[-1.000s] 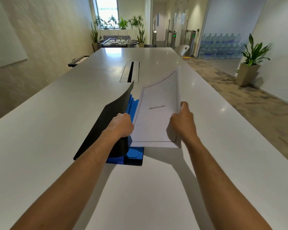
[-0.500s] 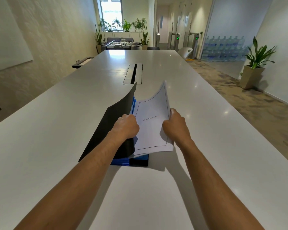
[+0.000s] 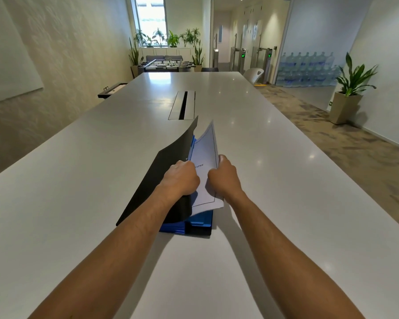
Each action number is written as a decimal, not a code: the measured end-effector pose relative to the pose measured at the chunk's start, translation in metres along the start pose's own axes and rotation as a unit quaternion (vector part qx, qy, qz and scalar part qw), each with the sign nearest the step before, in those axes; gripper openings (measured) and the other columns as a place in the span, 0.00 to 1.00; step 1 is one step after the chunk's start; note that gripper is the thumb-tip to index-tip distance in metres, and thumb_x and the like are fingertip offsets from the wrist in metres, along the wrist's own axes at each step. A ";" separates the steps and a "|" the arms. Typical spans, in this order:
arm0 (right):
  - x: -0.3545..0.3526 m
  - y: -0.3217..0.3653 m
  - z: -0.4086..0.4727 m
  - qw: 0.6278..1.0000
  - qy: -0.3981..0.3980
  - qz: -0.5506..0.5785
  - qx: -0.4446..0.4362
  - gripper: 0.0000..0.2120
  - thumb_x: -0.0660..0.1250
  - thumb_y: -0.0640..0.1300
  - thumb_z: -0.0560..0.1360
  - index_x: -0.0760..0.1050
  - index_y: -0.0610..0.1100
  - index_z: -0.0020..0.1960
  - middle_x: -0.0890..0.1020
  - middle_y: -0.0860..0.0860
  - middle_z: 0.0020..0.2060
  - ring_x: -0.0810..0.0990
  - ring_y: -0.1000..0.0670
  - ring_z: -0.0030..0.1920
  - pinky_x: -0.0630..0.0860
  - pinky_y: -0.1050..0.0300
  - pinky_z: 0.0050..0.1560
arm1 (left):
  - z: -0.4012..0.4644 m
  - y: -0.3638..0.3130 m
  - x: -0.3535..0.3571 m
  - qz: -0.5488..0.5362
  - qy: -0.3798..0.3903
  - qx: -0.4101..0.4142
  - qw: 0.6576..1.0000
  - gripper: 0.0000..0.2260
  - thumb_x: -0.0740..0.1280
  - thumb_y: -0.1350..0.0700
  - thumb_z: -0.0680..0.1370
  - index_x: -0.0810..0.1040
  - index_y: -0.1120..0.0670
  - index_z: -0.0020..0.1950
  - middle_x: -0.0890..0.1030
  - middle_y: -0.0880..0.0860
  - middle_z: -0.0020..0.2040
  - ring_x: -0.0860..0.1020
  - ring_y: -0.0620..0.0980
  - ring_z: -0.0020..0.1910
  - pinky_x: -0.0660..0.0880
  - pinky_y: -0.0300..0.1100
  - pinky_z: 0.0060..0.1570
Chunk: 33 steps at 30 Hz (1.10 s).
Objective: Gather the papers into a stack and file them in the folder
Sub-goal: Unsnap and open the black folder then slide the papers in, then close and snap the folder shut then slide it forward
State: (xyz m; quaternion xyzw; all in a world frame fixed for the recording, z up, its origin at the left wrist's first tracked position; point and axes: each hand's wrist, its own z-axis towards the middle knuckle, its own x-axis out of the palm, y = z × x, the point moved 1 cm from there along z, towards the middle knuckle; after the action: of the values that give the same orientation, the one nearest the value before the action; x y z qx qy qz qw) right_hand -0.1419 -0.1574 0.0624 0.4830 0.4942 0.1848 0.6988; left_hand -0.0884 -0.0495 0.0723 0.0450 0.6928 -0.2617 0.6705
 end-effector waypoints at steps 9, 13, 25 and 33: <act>0.028 -0.009 0.009 0.993 0.105 -0.032 -0.044 0.23 0.67 0.42 0.77 0.63 0.39 0.69 0.76 0.41 0.60 0.77 0.42 0.59 0.73 0.53 0.55 | 0.006 -0.003 0.000 -0.012 -0.004 0.017 1.000 0.10 0.63 0.58 0.79 0.76 0.60 0.58 0.74 0.54 0.42 0.75 0.48 0.37 0.71 0.37 0.36; 0.037 -0.016 0.010 0.986 0.157 -0.047 -0.033 0.24 0.65 0.37 0.78 0.59 0.38 0.70 0.76 0.38 0.58 0.77 0.40 0.58 0.74 0.43 0.61 | 0.011 -0.011 0.008 -0.030 -0.022 0.019 0.999 0.08 0.61 0.58 0.80 0.77 0.60 0.54 0.73 0.52 0.38 0.74 0.46 0.33 0.71 0.37 0.36; 0.046 -0.041 0.025 0.997 0.066 -0.027 -0.004 0.21 0.62 0.42 0.80 0.62 0.38 0.70 0.75 0.41 0.61 0.76 0.42 0.61 0.72 0.55 0.54 | 0.018 -0.015 0.031 -0.038 0.024 0.035 0.998 0.10 0.60 0.54 0.81 0.75 0.56 0.59 0.74 0.51 0.42 0.77 0.46 0.37 0.70 0.35 0.32; 0.019 -0.072 0.017 0.980 -0.134 -0.124 -0.079 0.10 0.66 0.42 0.77 0.77 0.45 0.58 0.83 0.48 0.50 0.77 0.55 0.41 0.69 0.66 0.41 | 0.017 -0.017 0.044 -0.120 0.124 0.052 0.984 0.15 0.59 0.50 0.81 0.72 0.46 0.68 0.76 0.50 0.48 0.81 0.50 0.37 0.77 0.36 0.24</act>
State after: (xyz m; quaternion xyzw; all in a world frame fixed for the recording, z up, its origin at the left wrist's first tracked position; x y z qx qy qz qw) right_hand -0.1342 -0.1851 -0.0082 0.3816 0.4360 0.0687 0.8121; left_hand -0.0842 -0.0836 0.0360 0.0285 0.7560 -0.3689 0.5400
